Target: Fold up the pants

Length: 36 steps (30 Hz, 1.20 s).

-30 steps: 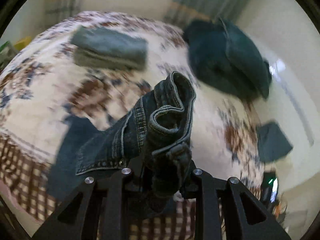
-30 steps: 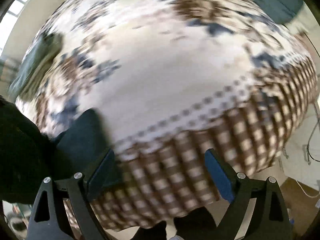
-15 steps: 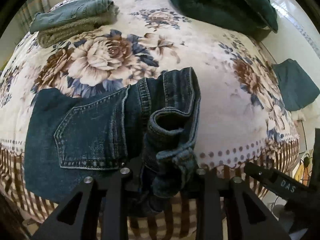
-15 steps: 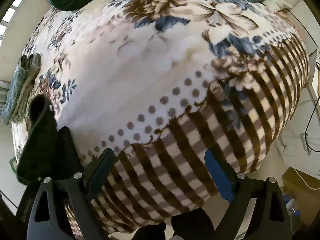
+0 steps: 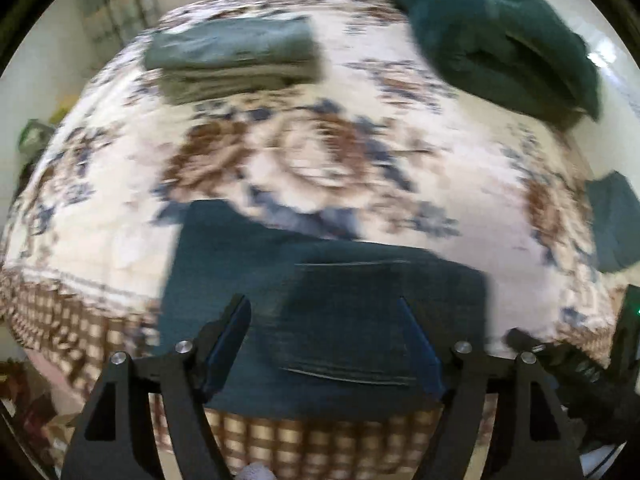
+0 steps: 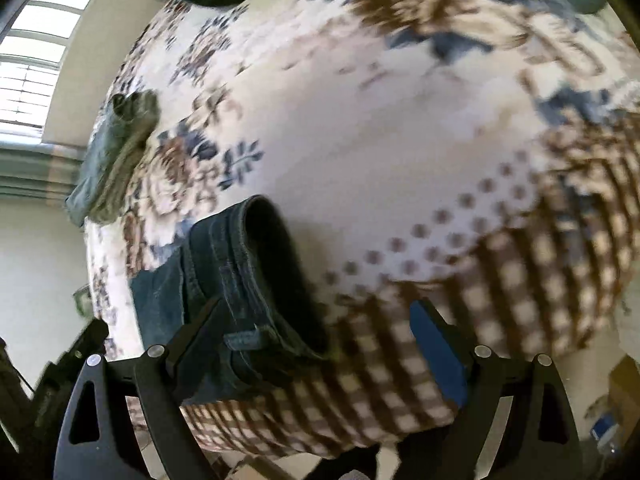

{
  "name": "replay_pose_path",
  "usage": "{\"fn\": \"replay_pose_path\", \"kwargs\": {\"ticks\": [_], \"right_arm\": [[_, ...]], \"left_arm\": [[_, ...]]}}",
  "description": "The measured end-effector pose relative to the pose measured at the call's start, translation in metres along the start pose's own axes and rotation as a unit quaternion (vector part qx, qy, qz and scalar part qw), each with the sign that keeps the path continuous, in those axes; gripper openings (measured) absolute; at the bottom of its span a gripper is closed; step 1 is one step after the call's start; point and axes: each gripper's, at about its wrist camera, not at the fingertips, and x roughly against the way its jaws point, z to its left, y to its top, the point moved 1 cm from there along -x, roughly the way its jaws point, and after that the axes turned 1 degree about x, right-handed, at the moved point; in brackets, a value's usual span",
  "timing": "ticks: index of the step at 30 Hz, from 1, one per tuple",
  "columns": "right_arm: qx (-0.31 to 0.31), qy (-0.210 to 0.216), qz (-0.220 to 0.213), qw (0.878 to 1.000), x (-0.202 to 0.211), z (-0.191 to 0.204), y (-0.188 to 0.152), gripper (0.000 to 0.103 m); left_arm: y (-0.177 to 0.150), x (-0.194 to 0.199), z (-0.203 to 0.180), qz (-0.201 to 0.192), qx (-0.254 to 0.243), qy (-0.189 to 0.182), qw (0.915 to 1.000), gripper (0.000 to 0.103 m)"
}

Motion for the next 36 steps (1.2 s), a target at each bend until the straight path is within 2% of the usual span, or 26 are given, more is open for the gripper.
{"fn": "replay_pose_path", "kwargs": {"ticks": [5, 6, 9, 10, 12, 13, 14, 16, 19, 22, 24, 25, 27, 29, 31, 33, 36], "right_arm": [[-0.042, 0.054, 0.066, 0.995, -0.069, 0.001, 0.005, 0.096], [-0.06, 0.077, 0.084, 0.992, -0.085, -0.001, 0.003, 0.097], [-0.078, 0.095, 0.09, 0.988, -0.1, -0.001, 0.001, 0.098], [-0.075, 0.095, 0.088, 0.989, -0.1, 0.002, 0.0, 0.096], [-0.065, 0.094, 0.081, 0.99, -0.096, 0.007, -0.001, 0.082], [-0.052, 0.093, 0.074, 0.992, -0.092, 0.011, -0.001, 0.048], [-0.046, 0.077, 0.069, 0.994, -0.089, 0.014, -0.002, 0.026], [-0.055, 0.071, 0.06, 0.994, -0.079, 0.018, -0.003, 0.018], [-0.042, 0.065, 0.032, 0.996, -0.049, 0.03, -0.002, 0.013], [-0.026, 0.028, 0.019, 0.999, -0.033, 0.033, 0.0, 0.013], [-0.011, -0.014, 0.038, 0.999, -0.044, 0.027, 0.001, 0.013], [-0.001, -0.028, 0.061, 0.998, -0.055, 0.027, 0.001, 0.014], [-0.02, -0.007, 0.085, 0.996, -0.066, 0.021, 0.006, 0.024], [-0.05, 0.03, 0.082, 0.995, -0.058, 0.014, 0.007, 0.05], [-0.072, 0.06, 0.062, 0.994, -0.046, 0.006, 0.002, 0.062], [-0.095, 0.074, 0.058, 0.991, -0.039, -0.003, -0.006, 0.063], [-0.131, 0.088, 0.076, 0.985, -0.048, -0.017, -0.024, 0.066]], "left_arm": [[-0.003, -0.035, 0.062, 0.037, 0.026, 0.062, 0.9971, 0.073], [-0.005, -0.042, 0.073, 0.045, 0.028, 0.073, 0.9959, 0.073], [-0.01, -0.051, 0.099, 0.06, 0.038, 0.085, 0.9939, 0.073], [-0.012, -0.052, 0.106, 0.061, 0.041, 0.087, 0.9935, 0.073], [-0.015, -0.056, 0.119, 0.067, 0.045, 0.087, 0.9929, 0.073], [-0.017, -0.058, 0.124, 0.071, 0.047, 0.084, 0.9928, 0.073], [-0.019, -0.061, 0.128, 0.079, 0.052, 0.081, 0.9922, 0.073], [-0.02, -0.066, 0.137, 0.091, 0.061, 0.074, 0.9912, 0.073], [-0.019, -0.067, 0.146, 0.099, 0.075, 0.063, 0.9903, 0.073], [-0.013, -0.065, 0.154, 0.099, 0.091, 0.046, 0.9899, 0.073], [-0.006, -0.066, 0.155, 0.098, 0.095, 0.04, 0.9899, 0.073], [-0.002, -0.068, 0.155, 0.097, 0.094, 0.039, 0.9902, 0.073], [0.005, -0.074, 0.152, 0.103, 0.089, 0.03, 0.9902, 0.073], [0.008, -0.08, 0.15, 0.111, 0.085, 0.026, 0.9898, 0.073], [0.008, -0.083, 0.148, 0.113, 0.079, 0.03, 0.99, 0.073], [0.005, -0.085, 0.143, 0.113, 0.071, 0.034, 0.9904, 0.073], [-0.002, -0.085, 0.132, 0.108, 0.048, 0.051, 0.9917, 0.073]]}}
